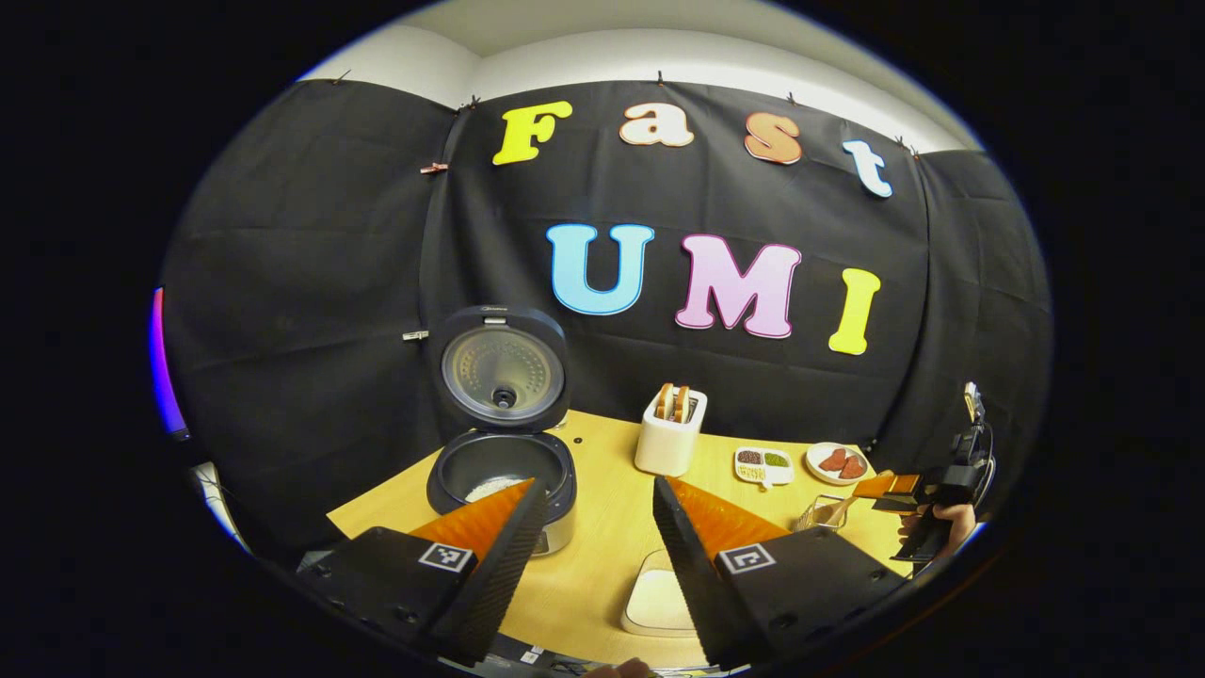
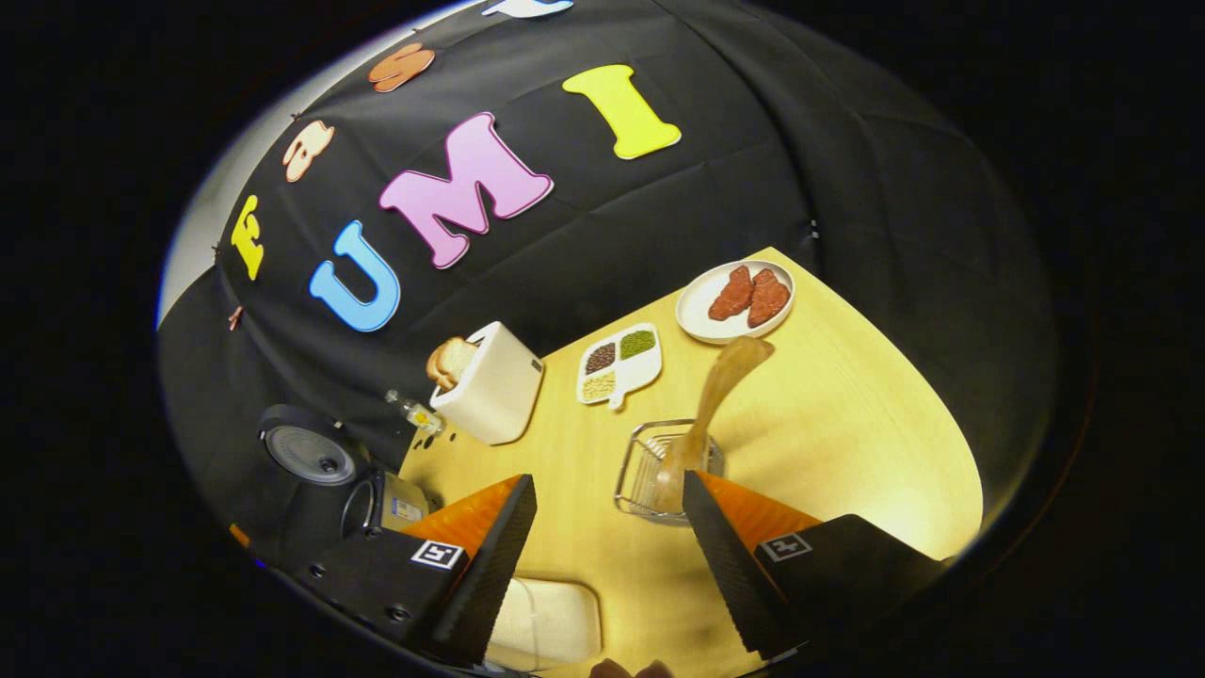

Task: Close the left gripper, press the button to open the rice cooker; take a wooden spoon from the chopstick holder with the right hand, scoop a spoonful of rice and pour it into the rice cooker, then put the wooden spoon back into the chopstick holder.

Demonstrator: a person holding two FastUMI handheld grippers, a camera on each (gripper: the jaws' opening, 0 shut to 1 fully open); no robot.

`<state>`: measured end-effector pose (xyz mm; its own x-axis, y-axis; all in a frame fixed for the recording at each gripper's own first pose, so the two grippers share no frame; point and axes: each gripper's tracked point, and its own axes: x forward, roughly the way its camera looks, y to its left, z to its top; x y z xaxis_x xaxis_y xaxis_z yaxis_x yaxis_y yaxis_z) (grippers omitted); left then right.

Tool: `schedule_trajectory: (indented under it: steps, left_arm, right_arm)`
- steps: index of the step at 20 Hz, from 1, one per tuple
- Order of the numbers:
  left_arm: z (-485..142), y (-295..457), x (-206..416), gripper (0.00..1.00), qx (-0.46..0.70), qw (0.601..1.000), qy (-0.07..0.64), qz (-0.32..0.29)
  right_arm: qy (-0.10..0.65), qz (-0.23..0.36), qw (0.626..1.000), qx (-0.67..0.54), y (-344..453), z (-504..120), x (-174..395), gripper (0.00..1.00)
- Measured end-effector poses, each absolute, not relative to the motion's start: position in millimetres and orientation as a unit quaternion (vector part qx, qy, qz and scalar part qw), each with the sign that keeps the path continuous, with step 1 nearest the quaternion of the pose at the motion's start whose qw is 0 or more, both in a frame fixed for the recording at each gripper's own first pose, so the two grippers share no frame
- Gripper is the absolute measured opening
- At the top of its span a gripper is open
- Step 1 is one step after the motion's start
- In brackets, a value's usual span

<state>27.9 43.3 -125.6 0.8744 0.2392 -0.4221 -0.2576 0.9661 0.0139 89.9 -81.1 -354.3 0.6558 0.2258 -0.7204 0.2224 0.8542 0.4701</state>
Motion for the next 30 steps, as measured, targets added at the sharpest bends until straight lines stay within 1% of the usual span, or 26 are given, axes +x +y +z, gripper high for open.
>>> schedule_trajectory:
  steps: [6, 8, 10, 13, 17, 20, 27, 30]
  left_arm:
    - [-103, 116, 49, 0.80, -0.039, 0.978, 0.173, 0.107]
    - [-105, 143, 60, 0.80, -0.052, 0.979, 0.167, 0.101]
    - [-103, 167, 76, 0.80, -0.063, 0.981, 0.157, 0.096]
    - [-96, 195, 107, 0.80, -0.063, 0.986, 0.134, 0.083]
    - [-78, 226, 159, 0.80, -0.036, 0.991, 0.100, 0.083]
    - [-75, 240, 196, 0.80, -0.028, 0.992, 0.086, 0.088]
    - [-50, 258, 270, 0.79, 0.008, 0.994, 0.033, 0.107]
    - [-56, 271, 298, 0.79, 0.024, 0.993, 0.033, 0.113]
  right_arm:
    - [0.393, 0.007, 0.884, 0.252, -10, -306, 84, 0.98]
    - [0.380, 0.011, 0.892, 0.247, 19, -286, 79, 0.98]
    - [0.368, 0.016, 0.900, 0.231, 42, -271, 69, 0.98]
    - [0.371, 0.015, 0.902, 0.222, 71, -263, 39, 0.98]
    - [0.393, 0.004, 0.900, 0.188, 85, -268, -1, 0.98]
    - [0.404, -0.006, 0.896, 0.184, 88, -269, -18, 0.98]
    - [0.419, -0.015, 0.893, 0.167, 83, -271, -30, 0.98]
    - [0.422, -0.011, 0.892, 0.163, 85, -271, -32, 0.98]
